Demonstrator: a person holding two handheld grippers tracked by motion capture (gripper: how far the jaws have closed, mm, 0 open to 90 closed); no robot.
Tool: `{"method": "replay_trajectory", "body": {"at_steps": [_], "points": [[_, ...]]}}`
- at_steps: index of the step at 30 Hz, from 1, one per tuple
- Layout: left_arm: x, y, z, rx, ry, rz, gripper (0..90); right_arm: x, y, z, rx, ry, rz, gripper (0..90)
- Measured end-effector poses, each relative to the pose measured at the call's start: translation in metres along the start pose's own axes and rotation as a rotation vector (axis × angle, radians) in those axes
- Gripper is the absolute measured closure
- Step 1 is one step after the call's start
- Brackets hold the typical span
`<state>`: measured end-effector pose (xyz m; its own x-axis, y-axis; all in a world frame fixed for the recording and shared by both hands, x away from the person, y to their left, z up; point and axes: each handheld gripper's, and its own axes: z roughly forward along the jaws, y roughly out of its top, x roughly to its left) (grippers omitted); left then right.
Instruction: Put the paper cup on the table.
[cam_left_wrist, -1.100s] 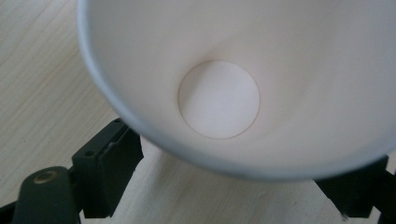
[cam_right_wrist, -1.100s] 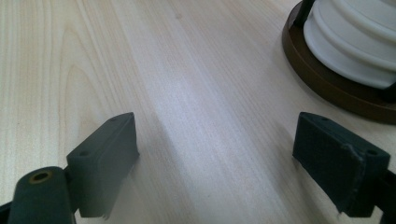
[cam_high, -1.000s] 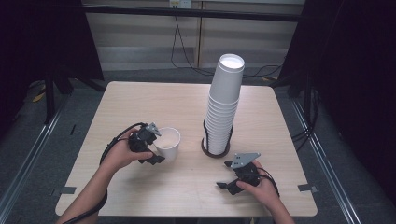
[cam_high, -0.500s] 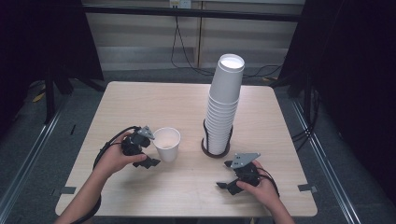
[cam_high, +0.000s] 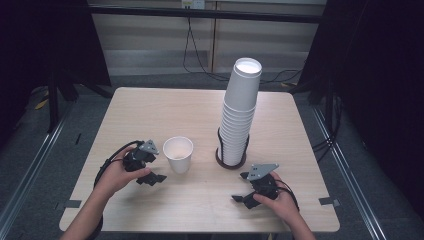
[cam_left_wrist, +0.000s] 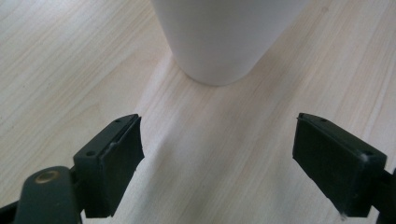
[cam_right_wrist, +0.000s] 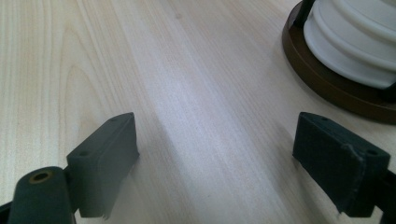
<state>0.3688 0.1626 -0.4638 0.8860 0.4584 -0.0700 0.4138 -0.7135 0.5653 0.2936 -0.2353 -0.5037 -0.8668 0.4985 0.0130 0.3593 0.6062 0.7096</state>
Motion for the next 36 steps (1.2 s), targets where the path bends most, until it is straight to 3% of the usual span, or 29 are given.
{"method": "replay_trajectory", "body": {"at_steps": [5, 8, 11, 36], "points": [[0.001, -0.009, -0.001, 0.0, 0.005, 0.001, 16.0, 0.0, 0.0, 0.0, 0.0, 0.0, 0.0, 13.5], [0.001, -0.014, -0.001, -0.012, 0.008, -0.024, 16.1, 0.0, 0.0, 0.0, 0.0, 0.0, 0.0, 13.5], [0.002, -0.018, -0.001, -0.008, 0.009, -0.011, 16.2, 0.0, 0.0, 0.0, 0.0, 0.0, 0.0, 13.5], [-0.003, -0.047, 0.001, -0.05, 0.013, -0.045, 16.4, 0.0, 0.0, 0.0, 0.0, 0.003, -0.002, 13.5]]}}
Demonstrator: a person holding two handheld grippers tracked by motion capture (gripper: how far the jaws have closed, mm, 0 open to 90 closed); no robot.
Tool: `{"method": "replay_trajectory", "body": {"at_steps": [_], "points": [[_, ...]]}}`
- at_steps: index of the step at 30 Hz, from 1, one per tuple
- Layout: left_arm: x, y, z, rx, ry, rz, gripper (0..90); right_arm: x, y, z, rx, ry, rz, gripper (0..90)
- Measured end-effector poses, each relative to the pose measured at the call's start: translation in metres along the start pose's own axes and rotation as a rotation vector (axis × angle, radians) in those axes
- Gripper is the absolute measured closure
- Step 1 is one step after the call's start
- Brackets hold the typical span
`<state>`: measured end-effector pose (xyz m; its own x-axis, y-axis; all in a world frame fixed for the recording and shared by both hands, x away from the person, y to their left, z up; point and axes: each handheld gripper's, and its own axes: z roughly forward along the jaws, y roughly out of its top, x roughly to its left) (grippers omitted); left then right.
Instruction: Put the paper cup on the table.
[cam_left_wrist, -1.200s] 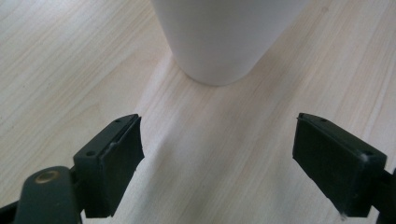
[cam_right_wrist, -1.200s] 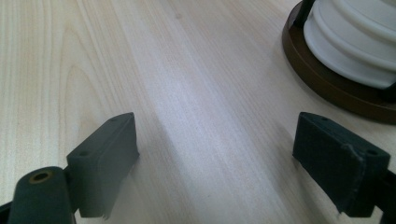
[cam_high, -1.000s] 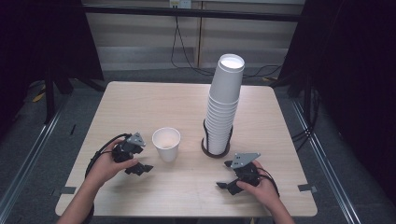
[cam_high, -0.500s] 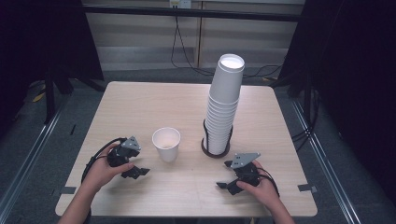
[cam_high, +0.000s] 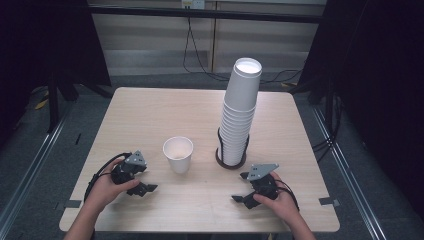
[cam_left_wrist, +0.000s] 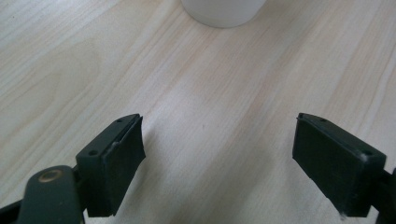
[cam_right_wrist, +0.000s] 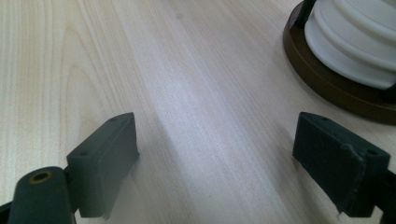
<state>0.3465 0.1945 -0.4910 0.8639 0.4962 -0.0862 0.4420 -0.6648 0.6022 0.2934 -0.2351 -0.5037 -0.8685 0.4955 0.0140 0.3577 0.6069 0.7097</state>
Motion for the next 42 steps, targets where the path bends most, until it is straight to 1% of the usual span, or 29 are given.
{"method": "replay_trajectory", "body": {"at_steps": [1, 4, 7, 8, 9, 10, 11, 13, 15, 17, 19, 21, 22, 28, 29, 30, 31, 32, 33, 34, 38, 42], "points": [[-0.001, -0.001, 0.0, -0.002, -0.002, -0.003, 16.4, 0.0, 0.0, 0.0, 0.0, 0.0, 0.0, 13.5], [0.0, -0.006, -0.001, 0.0, -0.001, 0.007, 16.4, 0.0, 0.0, 0.0, 0.0, 0.0, -0.001, 13.5], [0.0, -0.01, -0.001, -0.008, 0.001, -0.007, 16.4, 0.0, 0.0, 0.0, 0.0, 0.0, -0.001, 13.5], [0.0, -0.011, -0.002, -0.002, 0.002, 0.006, 16.4, 0.0, 0.0, 0.0, 0.0, 0.0, -0.001, 13.5], [-0.001, -0.012, -0.001, -0.011, -0.001, -0.013, 16.4, 0.0, 0.0, 0.0, 0.0, 0.0, -0.001, 13.5], [0.0, -0.013, -0.002, -0.006, 0.001, 0.0, 16.4, 0.0, 0.0, 0.0, 0.0, 0.0, -0.001, 13.5], [0.0, -0.014, -0.002, -0.015, 0.005, -0.01, 16.4, 0.0, 0.0, 0.0, 0.0, 0.0, -0.001, 13.5], [0.0, -0.016, -0.003, -0.017, 0.001, -0.009, 16.4, 0.0, 0.0, 0.0, 0.0, 0.0, -0.001, 13.5], [0.0, -0.019, -0.003, -0.031, 0.009, -0.013, 16.2, 0.0, 0.0, 0.0, 0.0, 0.0, -0.001, 13.5], [0.0, -0.022, -0.004, -0.029, 0.019, -0.004, 16.2, 0.0, 0.0, 0.0, 0.0, 0.0, -0.001, 13.5], [0.0, -0.024, -0.005, -0.025, 0.031, 0.019, 16.0, 0.0, 0.0, 0.0, 0.0, 0.001, -0.001, 13.5], [0.0, -0.027, -0.006, -0.034, 0.032, 0.025, 15.4, 0.0, 0.0, 0.0, -0.001, 0.001, -0.001, 13.5], [0.0, -0.028, -0.006, -0.044, 0.037, 0.021, 15.4, 0.0, 0.0, 0.0, -0.001, 0.002, -0.002, 13.5], [-0.001, -0.031, -0.006, -0.064, 0.035, 0.019, 14.5, 0.0, 0.0, 0.0, -0.002, 0.002, 0.0, 13.5], [-0.001, -0.033, -0.006, -0.082, 0.035, 0.017, 14.4, 0.0, 0.0, 0.0, -0.003, 0.002, -0.002, 13.5], [0.0, -0.033, -0.006, -0.079, 0.037, 0.024, 14.3, 0.0, 0.0, 0.0, -0.002, 0.002, -0.002, 13.5], [-0.001, -0.035, -0.005, -0.096, 0.035, 0.014, 14.1, 0.0, 0.0, 0.0, -0.003, 0.002, -0.002, 13.5], [-0.001, -0.036, -0.006, -0.097, 0.04, 0.025, 13.7, 0.0, 0.0, 0.0, -0.002, 0.003, -0.003, 13.5], [-0.001, -0.037, -0.005, -0.11, 0.036, 0.02, 13.1, 0.0, 0.0, 0.0, -0.002, 0.003, -0.006, 13.5], [-0.001, -0.039, -0.005, -0.122, 0.039, 0.024, 12.5, 0.0, 0.0, 0.0, -0.002, 0.004, -0.006, 13.5], [-0.002, -0.043, -0.004, -0.157, 0.035, 0.02, 10.9, 0.0, 0.0, 0.0, -0.002, 0.004, -0.006, 13.5], [-0.002, -0.046, -0.004, -0.18, 0.034, 0.025, 10.3, 0.0, 0.0, 0.0, -0.002, 0.004, -0.006, 13.5]]}}
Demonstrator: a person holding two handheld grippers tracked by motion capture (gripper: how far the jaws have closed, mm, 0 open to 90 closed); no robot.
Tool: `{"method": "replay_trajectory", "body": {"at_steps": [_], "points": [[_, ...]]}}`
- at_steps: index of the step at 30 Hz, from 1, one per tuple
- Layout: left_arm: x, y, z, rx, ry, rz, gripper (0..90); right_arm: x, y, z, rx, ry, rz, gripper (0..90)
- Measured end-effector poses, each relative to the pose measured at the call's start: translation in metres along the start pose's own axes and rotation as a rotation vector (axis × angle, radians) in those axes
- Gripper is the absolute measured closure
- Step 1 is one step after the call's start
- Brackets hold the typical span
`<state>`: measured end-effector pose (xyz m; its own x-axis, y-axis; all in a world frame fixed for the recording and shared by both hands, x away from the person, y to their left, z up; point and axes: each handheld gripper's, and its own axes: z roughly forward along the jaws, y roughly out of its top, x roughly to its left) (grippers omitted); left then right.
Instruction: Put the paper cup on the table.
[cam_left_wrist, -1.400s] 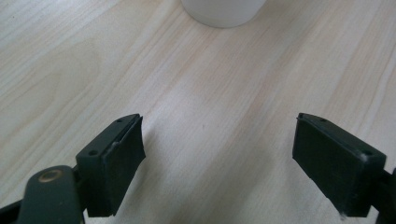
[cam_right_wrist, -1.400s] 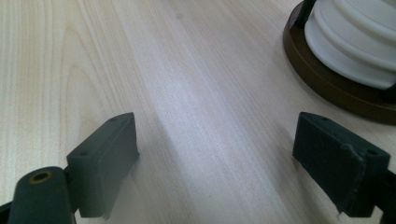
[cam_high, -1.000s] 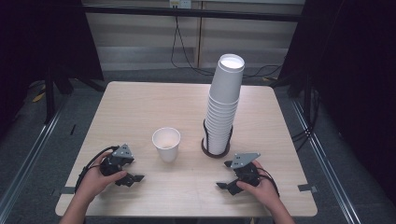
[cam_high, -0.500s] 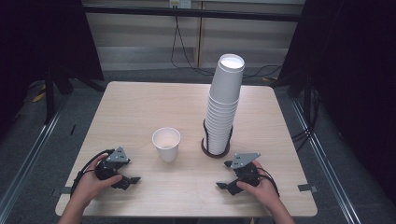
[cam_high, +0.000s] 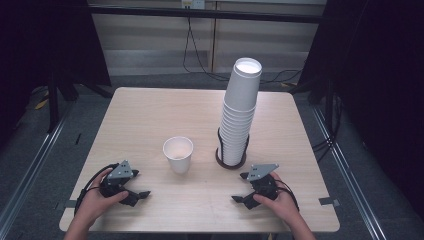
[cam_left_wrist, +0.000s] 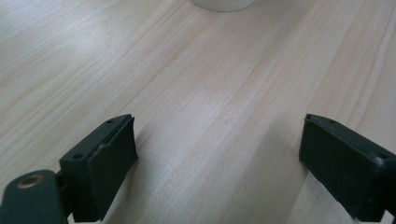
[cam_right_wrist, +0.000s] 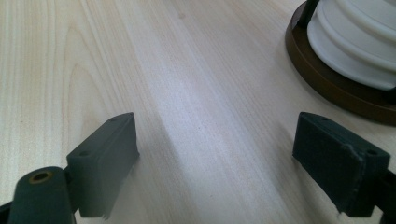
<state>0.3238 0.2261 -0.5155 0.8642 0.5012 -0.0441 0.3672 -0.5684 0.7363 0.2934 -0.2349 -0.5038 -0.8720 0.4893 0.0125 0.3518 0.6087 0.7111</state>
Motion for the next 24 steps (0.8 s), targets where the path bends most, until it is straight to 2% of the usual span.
{"method": "replay_trajectory", "body": {"at_steps": [11, 16, 24], "points": [[-0.0003, -0.0005, 0.0004, -0.001, 0.001, 0.001, 9.3, 0.0, 0.0, 0.0, 0.0, 0.0, -0.001, 13.5], [-0.0004, 0.0006, 0.0016, 0.017, 0.04, -0.01, 3.9, 0.0001, 0.0, 0.0, 0.0, 0.0, -0.001, 13.5], [-0.0012, 0.0005, 0.002, 0.02, 0.051, -0.026, 2.2, 0.0, 0.0, 0.0, 0.0, 0.0, -0.001, 13.4]]}}
